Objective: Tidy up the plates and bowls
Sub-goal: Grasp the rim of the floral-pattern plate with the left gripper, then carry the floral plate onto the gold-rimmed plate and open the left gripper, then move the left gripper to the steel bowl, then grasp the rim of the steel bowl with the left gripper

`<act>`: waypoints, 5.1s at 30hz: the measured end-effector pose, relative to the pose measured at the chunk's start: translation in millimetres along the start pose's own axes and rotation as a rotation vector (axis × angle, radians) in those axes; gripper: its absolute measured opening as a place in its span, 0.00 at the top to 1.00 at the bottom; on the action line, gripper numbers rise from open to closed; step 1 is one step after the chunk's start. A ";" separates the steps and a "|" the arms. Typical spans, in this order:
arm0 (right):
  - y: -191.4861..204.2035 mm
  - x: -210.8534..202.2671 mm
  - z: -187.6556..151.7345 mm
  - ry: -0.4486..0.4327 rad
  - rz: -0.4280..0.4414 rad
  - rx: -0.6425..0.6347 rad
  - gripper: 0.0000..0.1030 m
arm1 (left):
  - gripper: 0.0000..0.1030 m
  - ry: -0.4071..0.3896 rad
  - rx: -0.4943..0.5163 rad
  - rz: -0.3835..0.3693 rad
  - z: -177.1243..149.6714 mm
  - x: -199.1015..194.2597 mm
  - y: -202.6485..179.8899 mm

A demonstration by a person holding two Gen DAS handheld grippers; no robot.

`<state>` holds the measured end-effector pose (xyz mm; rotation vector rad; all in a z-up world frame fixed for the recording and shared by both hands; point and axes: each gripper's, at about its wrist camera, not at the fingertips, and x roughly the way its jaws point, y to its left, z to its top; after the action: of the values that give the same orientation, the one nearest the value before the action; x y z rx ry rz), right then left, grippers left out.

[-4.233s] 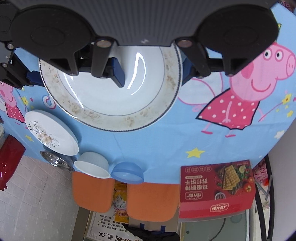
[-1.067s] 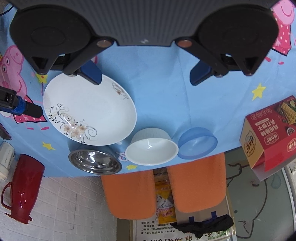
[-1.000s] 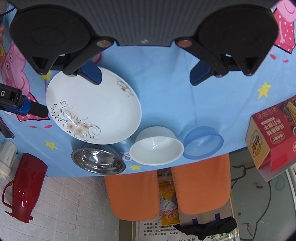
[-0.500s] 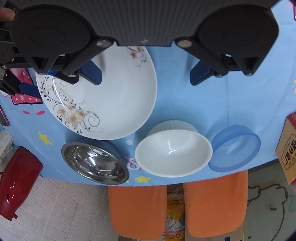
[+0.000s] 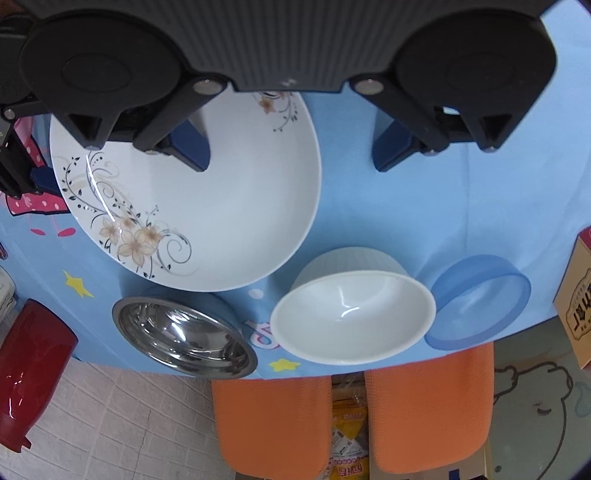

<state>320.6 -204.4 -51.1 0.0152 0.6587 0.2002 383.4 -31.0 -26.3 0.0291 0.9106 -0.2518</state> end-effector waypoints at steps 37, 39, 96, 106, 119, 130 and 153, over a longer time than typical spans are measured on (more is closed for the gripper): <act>165.8 -118.2 -49.2 -0.094 0.198 -0.064 0.21 | 0.49 -0.117 -0.160 0.088 -140.9 -184.6 95.7; 179.8 -118.1 -56.7 -0.071 0.234 -0.074 0.21 | 0.48 -0.106 -0.183 0.105 -154.1 -187.3 106.6; 71.2 -116.6 -58.2 -0.072 0.150 0.167 0.21 | 0.03 -0.204 -0.091 0.061 -109.6 -178.9 49.5; 28.0 -99.7 -58.5 -0.057 0.095 0.266 0.21 | 0.03 -0.153 -0.050 0.054 -85.8 -150.8 29.7; -3.2 -77.0 -41.4 -0.053 0.099 0.277 0.21 | 0.02 -0.126 0.025 0.011 -34.5 -121.8 20.3; -64.3 -14.6 70.0 -0.101 -0.003 0.213 0.21 | 0.02 -0.143 0.077 -0.173 132.9 -21.8 -12.1; -60.8 91.0 96.5 0.072 0.051 0.130 0.26 | 0.59 0.121 0.222 -0.133 168.5 118.5 -57.1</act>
<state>460.7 -242.1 -34.6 0.1506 0.7426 0.2072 570.8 -132.7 -11.0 0.1912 1.0025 -0.4782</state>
